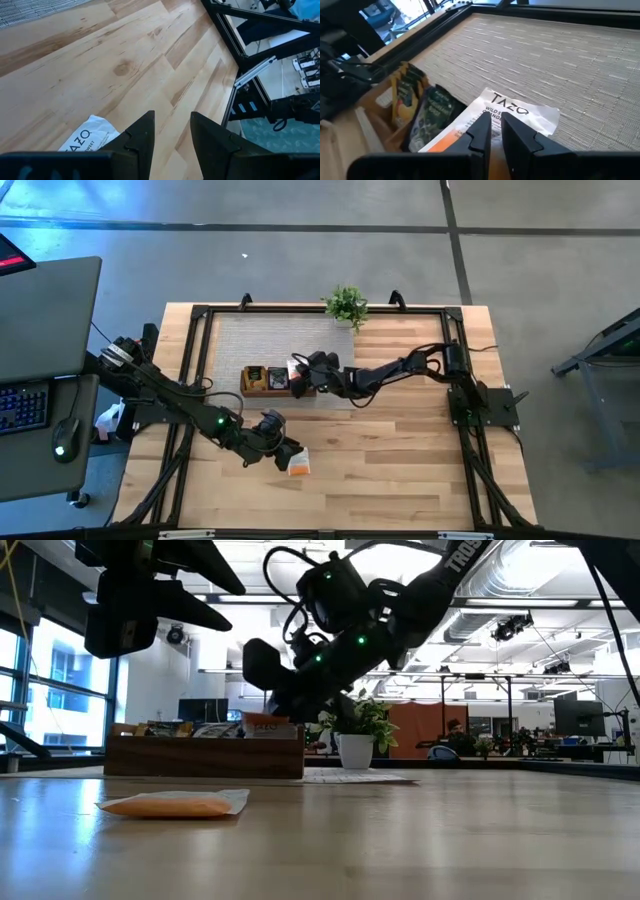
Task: Pick & Place Tea
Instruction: Put the orange tea bag into the right section of the wooden organizer
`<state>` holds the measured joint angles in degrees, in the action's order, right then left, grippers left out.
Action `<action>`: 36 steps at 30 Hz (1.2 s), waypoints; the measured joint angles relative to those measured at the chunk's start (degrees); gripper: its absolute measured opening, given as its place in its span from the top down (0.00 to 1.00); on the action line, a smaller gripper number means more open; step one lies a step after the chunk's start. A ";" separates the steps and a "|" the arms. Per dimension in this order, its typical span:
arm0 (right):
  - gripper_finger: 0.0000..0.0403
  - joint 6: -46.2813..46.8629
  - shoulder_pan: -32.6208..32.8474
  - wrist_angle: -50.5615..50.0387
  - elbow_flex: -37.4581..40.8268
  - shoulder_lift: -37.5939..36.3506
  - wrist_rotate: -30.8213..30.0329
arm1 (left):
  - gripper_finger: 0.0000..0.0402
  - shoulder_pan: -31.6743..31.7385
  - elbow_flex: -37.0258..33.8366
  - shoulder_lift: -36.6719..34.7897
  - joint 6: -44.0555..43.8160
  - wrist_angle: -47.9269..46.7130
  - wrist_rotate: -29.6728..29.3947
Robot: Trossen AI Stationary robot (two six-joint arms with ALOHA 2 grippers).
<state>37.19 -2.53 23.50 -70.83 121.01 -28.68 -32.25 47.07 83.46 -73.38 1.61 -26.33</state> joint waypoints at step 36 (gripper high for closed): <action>0.89 -7.73 6.33 -4.12 0.00 0.00 -10.12 | 0.69 0.00 0.00 0.00 0.00 0.00 -0.04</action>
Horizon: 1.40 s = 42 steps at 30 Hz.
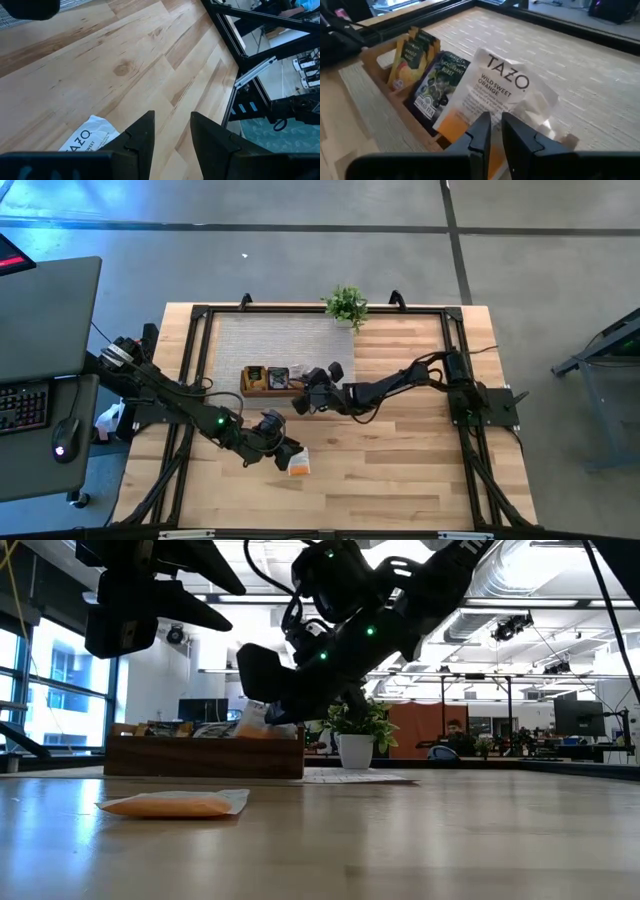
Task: Pick & Place Tea
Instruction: Put the orange tea bag into the right section of the wooden organizer
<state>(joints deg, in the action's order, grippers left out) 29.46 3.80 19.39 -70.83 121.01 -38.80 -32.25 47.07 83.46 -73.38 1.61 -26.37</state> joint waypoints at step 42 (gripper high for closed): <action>0.90 -4.56 2.20 -6.06 0.02 -5.27 -2.97 | 0.69 0.01 -0.02 0.02 0.00 0.33 0.28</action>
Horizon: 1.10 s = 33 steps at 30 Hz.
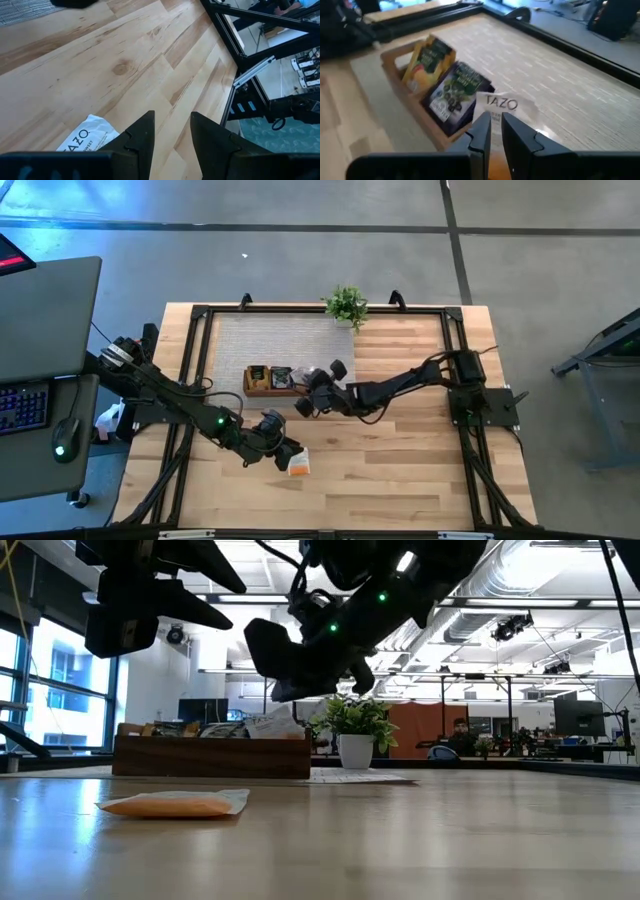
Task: Pick & Place Tea
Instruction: Put the orange tea bag into the right section of the wooden organizer
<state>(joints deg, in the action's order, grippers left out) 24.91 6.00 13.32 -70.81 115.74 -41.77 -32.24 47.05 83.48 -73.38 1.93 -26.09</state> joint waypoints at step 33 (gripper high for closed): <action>0.99 -18.52 14.33 -6.02 2.72 -5.51 35.68 | 0.69 1.56 0.00 0.00 0.13 1.04 -1.25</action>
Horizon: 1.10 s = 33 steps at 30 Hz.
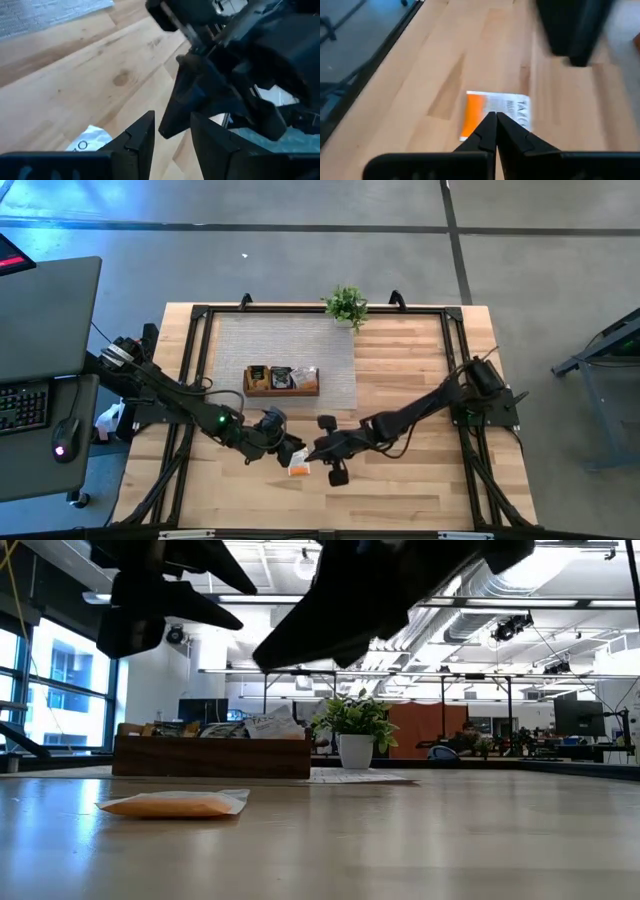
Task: Pick & Place Tea
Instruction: Put the orange tea bag into the right section of the wooden organizer
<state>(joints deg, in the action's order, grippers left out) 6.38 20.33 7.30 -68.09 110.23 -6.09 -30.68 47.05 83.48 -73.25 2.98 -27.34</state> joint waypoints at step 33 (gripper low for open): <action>1.00 3.81 -0.85 -6.70 0.01 10.09 -3.66 | 0.69 10.41 0.02 -0.83 7.47 -0.31 0.16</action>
<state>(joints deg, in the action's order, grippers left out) 10.19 19.49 0.61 -68.07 120.33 -9.75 -20.26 47.07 82.65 -65.78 2.67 -27.18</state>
